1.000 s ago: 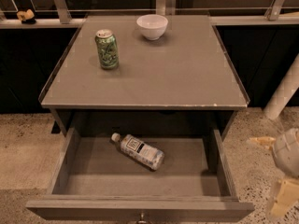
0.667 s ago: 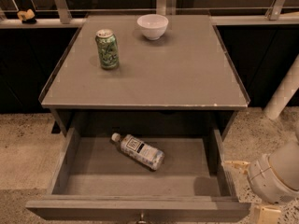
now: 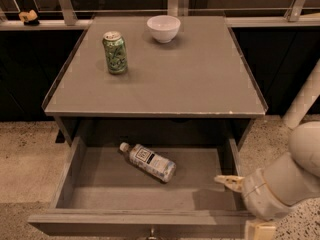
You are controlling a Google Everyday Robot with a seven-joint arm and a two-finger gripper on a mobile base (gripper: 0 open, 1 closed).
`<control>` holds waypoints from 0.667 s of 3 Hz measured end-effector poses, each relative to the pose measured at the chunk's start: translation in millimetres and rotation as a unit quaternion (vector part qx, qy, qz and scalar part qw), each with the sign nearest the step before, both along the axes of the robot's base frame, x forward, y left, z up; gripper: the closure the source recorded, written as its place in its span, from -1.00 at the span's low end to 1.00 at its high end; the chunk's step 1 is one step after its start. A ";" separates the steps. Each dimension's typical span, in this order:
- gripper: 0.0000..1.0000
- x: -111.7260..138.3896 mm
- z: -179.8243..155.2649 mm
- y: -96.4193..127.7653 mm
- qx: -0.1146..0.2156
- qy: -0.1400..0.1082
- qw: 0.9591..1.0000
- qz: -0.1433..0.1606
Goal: Pick blue plastic bottle from top drawer and place on counter
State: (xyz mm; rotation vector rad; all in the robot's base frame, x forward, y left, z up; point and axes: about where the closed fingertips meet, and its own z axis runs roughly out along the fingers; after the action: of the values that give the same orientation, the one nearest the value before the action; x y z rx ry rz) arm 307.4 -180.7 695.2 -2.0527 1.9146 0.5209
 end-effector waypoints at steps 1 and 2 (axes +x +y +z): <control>-1.00 10.6 -12.3 72.5 0.041 -0.013 0.999 0.024; -1.00 10.6 -12.3 72.5 0.041 -0.013 0.999 0.024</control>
Offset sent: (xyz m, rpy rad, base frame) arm 0.0062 0.0612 -0.0125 0.0729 -0.0069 0.0455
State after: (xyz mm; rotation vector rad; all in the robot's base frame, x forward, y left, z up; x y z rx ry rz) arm 318.0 -108.3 682.9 -2.0478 1.8030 0.5718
